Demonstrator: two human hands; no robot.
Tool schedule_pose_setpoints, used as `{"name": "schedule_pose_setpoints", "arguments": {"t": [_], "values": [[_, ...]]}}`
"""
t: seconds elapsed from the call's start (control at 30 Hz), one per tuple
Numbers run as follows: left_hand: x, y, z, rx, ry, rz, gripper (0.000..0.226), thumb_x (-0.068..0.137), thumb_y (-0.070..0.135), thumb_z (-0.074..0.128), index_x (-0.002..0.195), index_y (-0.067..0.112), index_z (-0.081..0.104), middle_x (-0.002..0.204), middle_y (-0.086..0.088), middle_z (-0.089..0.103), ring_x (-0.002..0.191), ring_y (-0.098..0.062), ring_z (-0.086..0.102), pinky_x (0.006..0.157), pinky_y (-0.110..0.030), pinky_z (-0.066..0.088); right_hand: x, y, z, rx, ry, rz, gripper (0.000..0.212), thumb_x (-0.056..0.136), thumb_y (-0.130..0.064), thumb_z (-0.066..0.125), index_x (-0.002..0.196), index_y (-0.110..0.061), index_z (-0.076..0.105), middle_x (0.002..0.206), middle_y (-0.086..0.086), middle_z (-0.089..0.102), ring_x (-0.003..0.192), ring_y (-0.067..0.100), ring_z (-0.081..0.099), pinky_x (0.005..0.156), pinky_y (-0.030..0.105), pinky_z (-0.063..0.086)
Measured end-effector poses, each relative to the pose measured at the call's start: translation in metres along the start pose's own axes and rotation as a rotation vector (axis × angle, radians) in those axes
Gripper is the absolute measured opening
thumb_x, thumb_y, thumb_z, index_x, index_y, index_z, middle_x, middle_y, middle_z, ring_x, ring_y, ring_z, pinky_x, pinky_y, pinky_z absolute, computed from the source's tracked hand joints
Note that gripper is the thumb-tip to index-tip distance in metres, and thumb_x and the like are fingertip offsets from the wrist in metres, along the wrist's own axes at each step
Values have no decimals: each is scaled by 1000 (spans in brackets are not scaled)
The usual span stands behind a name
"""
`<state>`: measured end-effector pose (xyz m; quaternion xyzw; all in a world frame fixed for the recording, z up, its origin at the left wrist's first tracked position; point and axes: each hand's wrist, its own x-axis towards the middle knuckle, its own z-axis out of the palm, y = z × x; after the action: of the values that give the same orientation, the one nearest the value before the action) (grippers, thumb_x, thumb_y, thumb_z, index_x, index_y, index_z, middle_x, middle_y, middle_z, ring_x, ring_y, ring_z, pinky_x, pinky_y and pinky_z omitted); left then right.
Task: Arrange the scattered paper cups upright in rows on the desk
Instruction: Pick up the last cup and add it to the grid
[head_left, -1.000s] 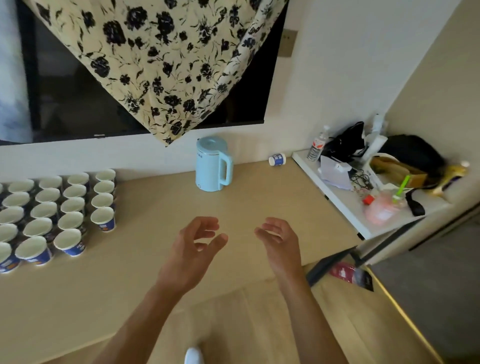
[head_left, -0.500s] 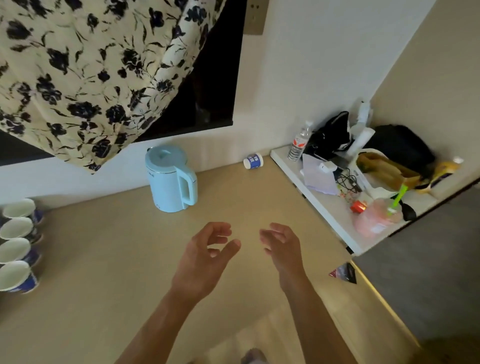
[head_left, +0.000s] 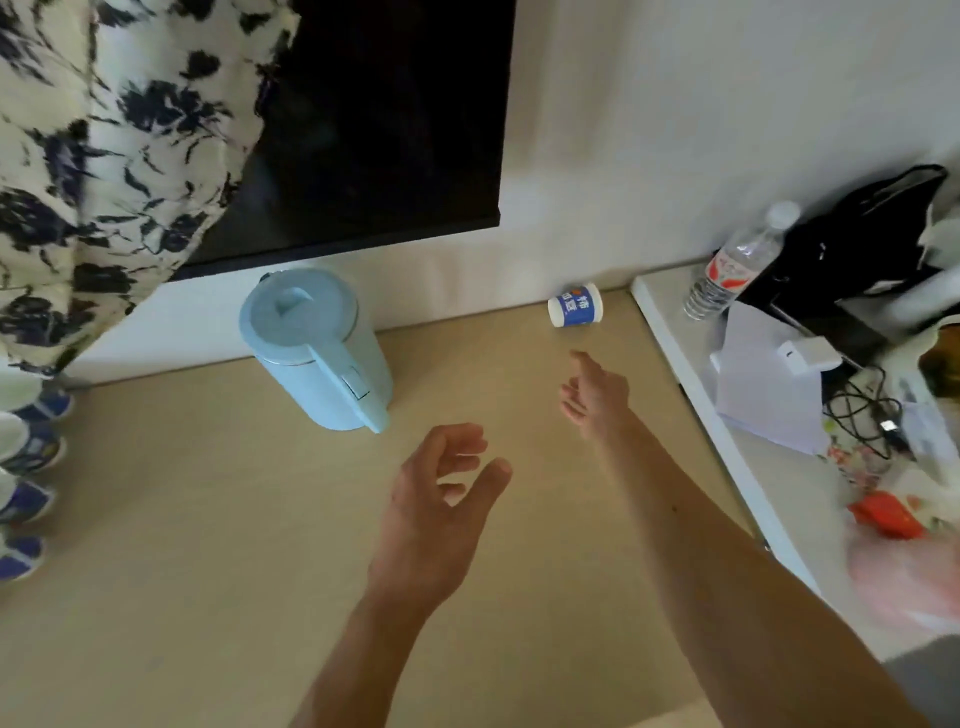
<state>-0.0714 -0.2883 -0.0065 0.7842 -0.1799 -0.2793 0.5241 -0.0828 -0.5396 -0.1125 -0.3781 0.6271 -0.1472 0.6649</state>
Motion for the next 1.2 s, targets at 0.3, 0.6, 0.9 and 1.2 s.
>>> {"name": "schedule_pose_setpoints", "arguments": {"t": [0.3,0.6,0.9,1.2], "values": [[35,-19,28,36,49,-81,21,85,29,75,105,34,67,103,25,72,100,4,68,79,-17,49,130,-47,35,52,58,73,53,81,-49,81,105,-14,50,80,3,54,67,14,54,88,38,57],[34,-38,30,-8,127,-157,26,78,34,76,103,30,70,99,21,75,97,-1,71,78,-22,51,170,-62,64,-26,130,-32,67,72,-53,83,113,-15,46,85,-4,49,74,15,56,82,37,58],[29,-34,23,-25,160,-129,34,73,48,75,102,31,70,103,18,76,100,-1,71,74,-17,55,148,-52,55,-24,163,-103,68,74,-42,85,124,-10,52,113,1,60,87,18,62,73,31,50],[-11,-29,-10,-79,235,-85,30,71,51,73,100,46,69,104,17,75,99,-1,70,82,-26,52,38,27,20,-139,10,-594,60,69,-18,88,118,-17,53,120,5,63,105,22,66,89,34,56]]}}
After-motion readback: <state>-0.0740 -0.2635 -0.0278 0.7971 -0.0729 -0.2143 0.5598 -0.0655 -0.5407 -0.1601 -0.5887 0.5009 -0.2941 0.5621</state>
